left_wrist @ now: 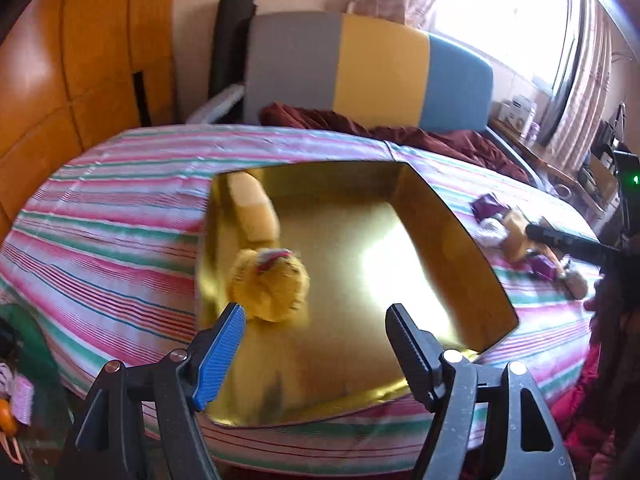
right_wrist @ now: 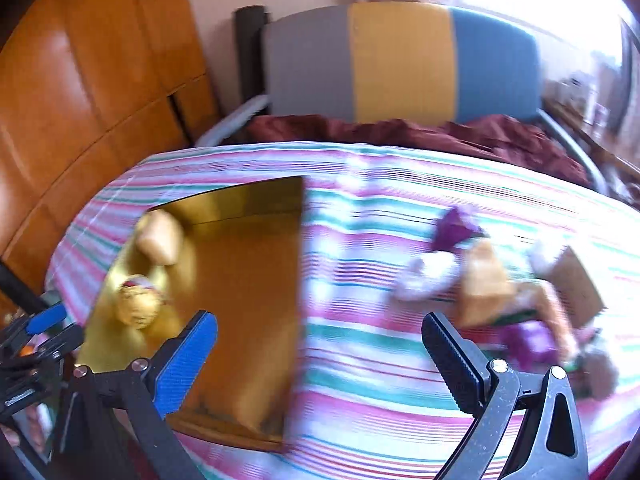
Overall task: Organize objects
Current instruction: 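Carry the yellow knitted sock into the gold tray and open the right tool, then grasp the clear plastic bag bundle with the left tool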
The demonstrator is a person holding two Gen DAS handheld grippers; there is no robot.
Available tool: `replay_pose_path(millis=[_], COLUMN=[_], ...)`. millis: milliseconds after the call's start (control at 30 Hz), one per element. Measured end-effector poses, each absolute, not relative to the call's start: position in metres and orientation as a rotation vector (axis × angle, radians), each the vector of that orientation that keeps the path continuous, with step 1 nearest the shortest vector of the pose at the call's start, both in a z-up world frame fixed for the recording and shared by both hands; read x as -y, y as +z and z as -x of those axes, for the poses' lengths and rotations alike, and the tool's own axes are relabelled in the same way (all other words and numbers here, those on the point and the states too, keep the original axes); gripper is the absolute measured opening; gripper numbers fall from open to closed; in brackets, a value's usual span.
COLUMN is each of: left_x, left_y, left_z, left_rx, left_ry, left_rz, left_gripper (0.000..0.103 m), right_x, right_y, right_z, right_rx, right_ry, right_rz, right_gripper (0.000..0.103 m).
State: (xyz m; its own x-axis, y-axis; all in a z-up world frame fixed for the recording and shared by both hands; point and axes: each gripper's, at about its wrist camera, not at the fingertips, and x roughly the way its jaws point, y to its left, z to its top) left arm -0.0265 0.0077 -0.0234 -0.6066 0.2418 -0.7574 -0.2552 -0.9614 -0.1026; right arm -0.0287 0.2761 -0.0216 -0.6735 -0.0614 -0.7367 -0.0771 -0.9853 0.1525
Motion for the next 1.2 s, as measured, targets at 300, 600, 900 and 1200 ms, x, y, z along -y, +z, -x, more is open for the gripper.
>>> replay_pose_path(millis=[300, 600, 900, 1200], left_x=[-0.056, -0.147, -0.242, -0.294], left_y=[-0.029, -0.007, -0.023, -0.060], left_z=[0.032, 0.039, 0.070, 0.123], left_rx=[0.012, -0.051, -0.256, -0.426], left_ry=[2.400, 2.166, 2.106, 2.090], left_rz=[1.289, 1.175, 1.209, 1.327], left_gripper=[0.073, 0.072, 0.051, 0.043], right_x=[-0.424, -0.531, -0.529, -0.526], right_y=[0.008, -0.042, -0.041, -0.040], right_z=[0.013, -0.005, -0.006, -0.007], right_rx=[-0.351, -0.785, -0.862, -0.922], right_ry=[2.617, 2.418, 2.463, 2.513], right_rz=[1.009, 1.029, 1.045, 1.040], right_gripper=[0.103, 0.103, 0.103, 0.103])
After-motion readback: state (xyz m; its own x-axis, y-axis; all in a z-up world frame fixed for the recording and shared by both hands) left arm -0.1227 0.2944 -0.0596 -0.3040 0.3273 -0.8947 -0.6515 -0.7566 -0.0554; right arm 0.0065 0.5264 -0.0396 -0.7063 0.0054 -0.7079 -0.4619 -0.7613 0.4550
